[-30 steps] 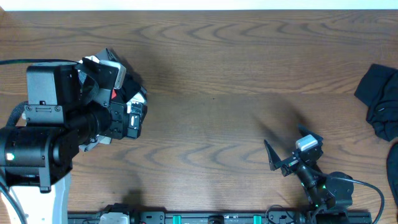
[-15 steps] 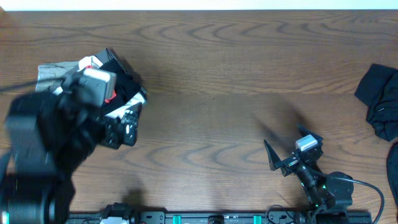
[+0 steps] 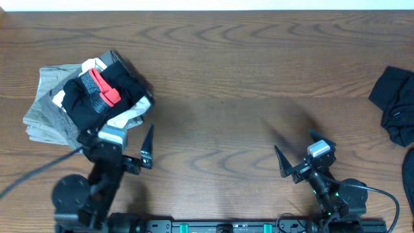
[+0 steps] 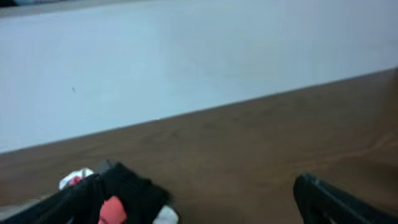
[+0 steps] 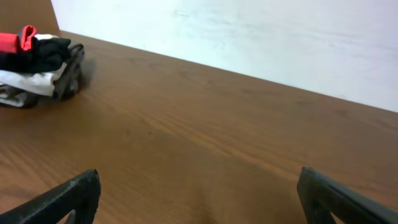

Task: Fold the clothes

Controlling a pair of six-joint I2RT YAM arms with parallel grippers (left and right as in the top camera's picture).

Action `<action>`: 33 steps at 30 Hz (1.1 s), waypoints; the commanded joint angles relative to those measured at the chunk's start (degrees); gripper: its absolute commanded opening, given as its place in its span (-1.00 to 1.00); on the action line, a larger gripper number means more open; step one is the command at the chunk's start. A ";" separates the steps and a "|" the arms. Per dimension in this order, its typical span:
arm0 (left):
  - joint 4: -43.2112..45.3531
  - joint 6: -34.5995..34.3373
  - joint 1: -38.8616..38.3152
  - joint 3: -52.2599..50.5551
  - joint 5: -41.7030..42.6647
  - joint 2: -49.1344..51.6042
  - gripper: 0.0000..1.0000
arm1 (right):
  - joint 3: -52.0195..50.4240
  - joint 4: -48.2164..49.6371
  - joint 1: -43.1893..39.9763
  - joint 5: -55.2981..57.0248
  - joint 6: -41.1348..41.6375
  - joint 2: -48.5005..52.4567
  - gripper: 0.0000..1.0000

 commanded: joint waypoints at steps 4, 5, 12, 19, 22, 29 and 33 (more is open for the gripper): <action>9.16 -2.25 -0.20 -12.07 -0.15 -9.27 0.96 | -0.24 -0.02 -0.26 -0.42 -0.59 -0.31 0.98; 10.91 -2.27 -0.22 -13.70 -0.13 -10.34 0.96 | -0.24 -0.02 -0.26 -0.42 -0.59 -0.31 0.98; 23.19 -2.21 -0.24 -23.65 -0.17 -15.19 0.96 | -0.24 -0.02 -0.26 -0.39 -0.59 -0.31 0.98; 31.12 -1.92 -0.28 -31.06 -2.36 -17.55 0.96 | -0.24 -0.02 -0.26 -0.42 -0.59 -0.31 0.98; 33.35 -1.75 -0.28 -32.94 -2.73 -17.55 0.96 | -0.24 -0.02 -0.26 -0.42 -0.59 -0.31 0.99; 29.22 -1.79 -0.28 -35.21 -2.89 -17.53 0.96 | -0.24 -0.02 -0.26 -0.42 -0.59 -0.31 0.99; 26.67 -1.77 -0.28 -35.21 -2.91 -17.53 0.96 | -0.24 -0.02 -0.26 -0.42 -0.59 -0.31 0.99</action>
